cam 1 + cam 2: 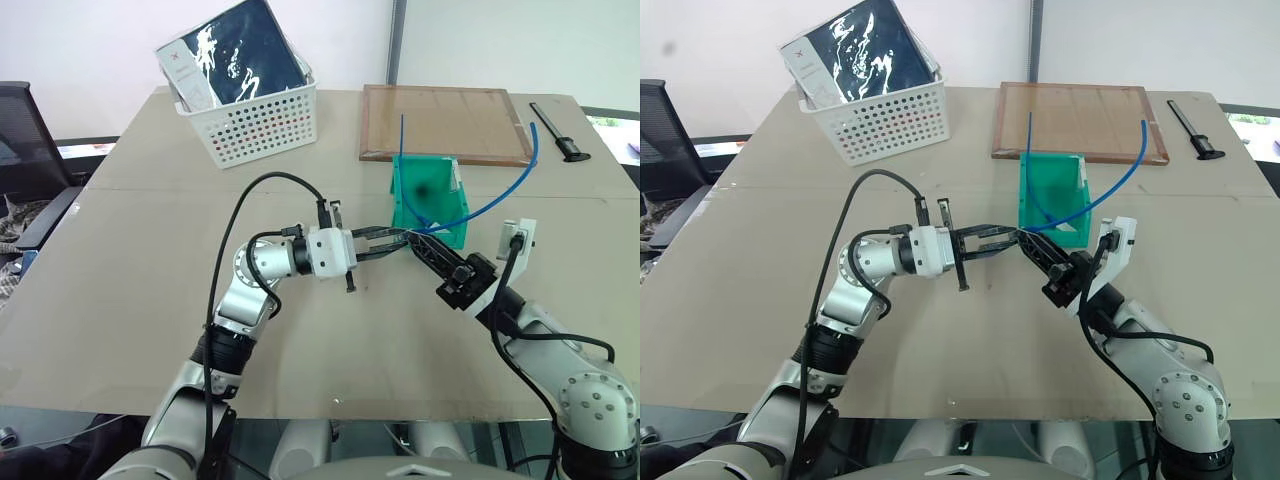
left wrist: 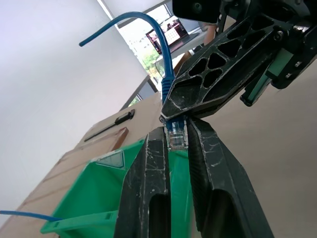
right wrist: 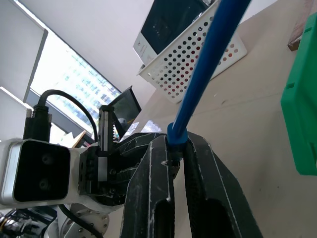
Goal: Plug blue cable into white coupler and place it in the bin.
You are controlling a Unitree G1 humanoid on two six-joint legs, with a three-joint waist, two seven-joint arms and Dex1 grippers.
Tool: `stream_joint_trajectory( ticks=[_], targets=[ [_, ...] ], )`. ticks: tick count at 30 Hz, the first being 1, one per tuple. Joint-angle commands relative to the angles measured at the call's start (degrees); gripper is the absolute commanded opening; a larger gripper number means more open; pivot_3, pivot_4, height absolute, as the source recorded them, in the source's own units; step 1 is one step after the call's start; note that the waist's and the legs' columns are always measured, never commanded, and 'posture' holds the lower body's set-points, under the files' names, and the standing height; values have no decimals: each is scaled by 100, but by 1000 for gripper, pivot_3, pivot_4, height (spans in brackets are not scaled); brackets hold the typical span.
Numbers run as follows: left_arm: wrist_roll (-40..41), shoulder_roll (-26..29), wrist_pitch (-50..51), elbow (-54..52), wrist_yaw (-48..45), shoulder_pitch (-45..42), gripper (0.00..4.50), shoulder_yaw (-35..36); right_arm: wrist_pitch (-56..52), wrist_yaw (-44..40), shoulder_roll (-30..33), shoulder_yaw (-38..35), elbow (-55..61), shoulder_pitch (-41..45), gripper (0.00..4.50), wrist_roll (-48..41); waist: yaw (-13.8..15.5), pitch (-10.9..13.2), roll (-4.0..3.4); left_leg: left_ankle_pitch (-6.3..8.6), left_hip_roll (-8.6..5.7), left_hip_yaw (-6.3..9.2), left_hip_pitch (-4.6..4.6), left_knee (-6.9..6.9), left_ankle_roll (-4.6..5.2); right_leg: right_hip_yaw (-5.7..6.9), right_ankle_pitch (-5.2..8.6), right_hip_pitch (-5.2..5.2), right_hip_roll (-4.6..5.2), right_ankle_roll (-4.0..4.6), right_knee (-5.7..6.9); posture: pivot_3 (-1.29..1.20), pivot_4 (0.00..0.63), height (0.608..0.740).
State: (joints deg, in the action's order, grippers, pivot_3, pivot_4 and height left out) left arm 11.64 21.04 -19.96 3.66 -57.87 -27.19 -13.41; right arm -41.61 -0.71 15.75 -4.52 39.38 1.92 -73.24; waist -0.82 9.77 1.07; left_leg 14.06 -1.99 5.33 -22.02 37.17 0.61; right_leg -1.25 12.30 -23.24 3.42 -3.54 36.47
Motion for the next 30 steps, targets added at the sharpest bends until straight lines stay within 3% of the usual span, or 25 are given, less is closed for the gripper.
stream_joint_trajectory(
  ticks=[1,3,7,12,30],
  targets=[
    [398,240,776,-425,150,222,2302,341,126,-64,96,-15,136,69,0,-72,-8,0,0,0,0,1,0,0,0,0,0,0,0,0,0,0,150,738],
    [699,525,1534,-632,353,587,3152,721,127,-122,182,-11,123,54,0,-17,-37,1,-1,0,6,3,2,-2,0,-3,1,-1,-7,-1,0,0,150,738],
    [939,964,2463,-774,1047,1196,3152,1651,147,-314,374,33,66,21,0,187,-49,2,-2,0,22,14,5,-10,0,-9,3,-7,-21,-2,0,0,150,738],
    [704,1294,2842,-289,1529,1290,3152,2192,179,-472,342,172,-56,95,0,337,22,1,-2,0,24,19,2,-9,0,-4,5,-11,-26,-6,1,0,150,738],
    [232,1054,2756,943,1199,463,3152,1529,305,-527,313,302,109,-89,0,701,5,1,-1,0,21,8,-3,-15,-1,-15,-1,-17,-21,4,-4,0,150,738]
  ],
)
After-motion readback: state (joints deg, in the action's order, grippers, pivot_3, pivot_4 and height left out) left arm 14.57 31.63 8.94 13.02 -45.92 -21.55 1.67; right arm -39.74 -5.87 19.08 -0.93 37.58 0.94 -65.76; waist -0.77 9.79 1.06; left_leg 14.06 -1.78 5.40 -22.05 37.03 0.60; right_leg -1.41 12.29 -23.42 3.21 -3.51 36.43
